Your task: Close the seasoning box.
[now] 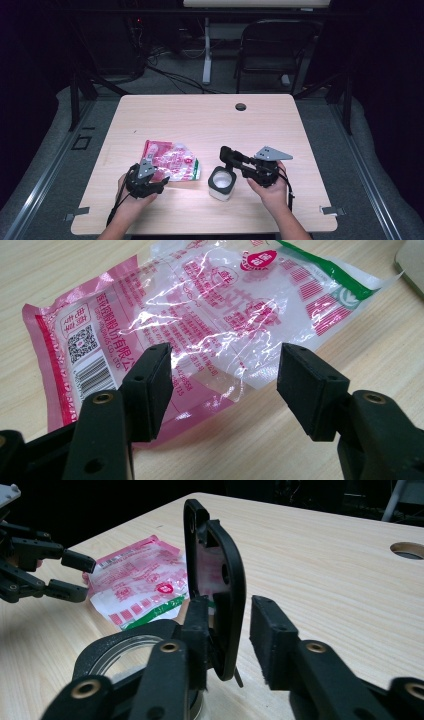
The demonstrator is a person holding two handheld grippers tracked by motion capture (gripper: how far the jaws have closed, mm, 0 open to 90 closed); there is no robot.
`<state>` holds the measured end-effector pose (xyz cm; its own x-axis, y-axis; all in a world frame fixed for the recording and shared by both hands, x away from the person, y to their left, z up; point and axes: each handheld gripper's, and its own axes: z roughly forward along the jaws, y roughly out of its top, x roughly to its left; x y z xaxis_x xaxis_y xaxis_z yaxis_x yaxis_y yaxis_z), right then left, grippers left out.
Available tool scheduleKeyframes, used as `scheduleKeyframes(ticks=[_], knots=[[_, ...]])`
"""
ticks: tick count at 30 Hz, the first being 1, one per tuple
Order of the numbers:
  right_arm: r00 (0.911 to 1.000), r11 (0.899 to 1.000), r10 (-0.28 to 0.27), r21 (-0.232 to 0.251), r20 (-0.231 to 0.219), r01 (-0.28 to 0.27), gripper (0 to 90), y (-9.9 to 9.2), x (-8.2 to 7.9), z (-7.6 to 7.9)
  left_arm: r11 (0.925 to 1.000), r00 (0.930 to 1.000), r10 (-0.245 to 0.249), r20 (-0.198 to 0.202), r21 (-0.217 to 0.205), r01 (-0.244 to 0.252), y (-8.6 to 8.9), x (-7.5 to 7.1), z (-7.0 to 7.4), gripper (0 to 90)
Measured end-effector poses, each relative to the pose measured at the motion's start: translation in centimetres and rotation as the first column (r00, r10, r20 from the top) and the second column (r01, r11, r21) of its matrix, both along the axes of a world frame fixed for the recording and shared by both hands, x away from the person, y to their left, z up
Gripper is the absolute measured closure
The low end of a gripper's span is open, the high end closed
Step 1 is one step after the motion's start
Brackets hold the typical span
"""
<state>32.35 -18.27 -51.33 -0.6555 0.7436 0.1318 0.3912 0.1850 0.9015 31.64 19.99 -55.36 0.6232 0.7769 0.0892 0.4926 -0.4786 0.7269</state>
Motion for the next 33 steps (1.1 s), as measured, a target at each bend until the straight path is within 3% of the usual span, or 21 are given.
scheduleKeyframes(ticks=[8,33], knots=[[0.9993,0.998,0.021,-0.065,0.03,-0.019,78.8,0.41,-0.19,0.19,1.0,1.0,0.005,-0.001,-0.003,-0.005,0.2,-0.07,0.07,38.9],[0.9977,0.994,0.035,-0.104,0.059,-0.029,79.5,0.53,-0.44,0.27,0.9999,1.0,0.01,0.001,-0.009,-0.01,0.27,-0.03,0.1,39.0]])
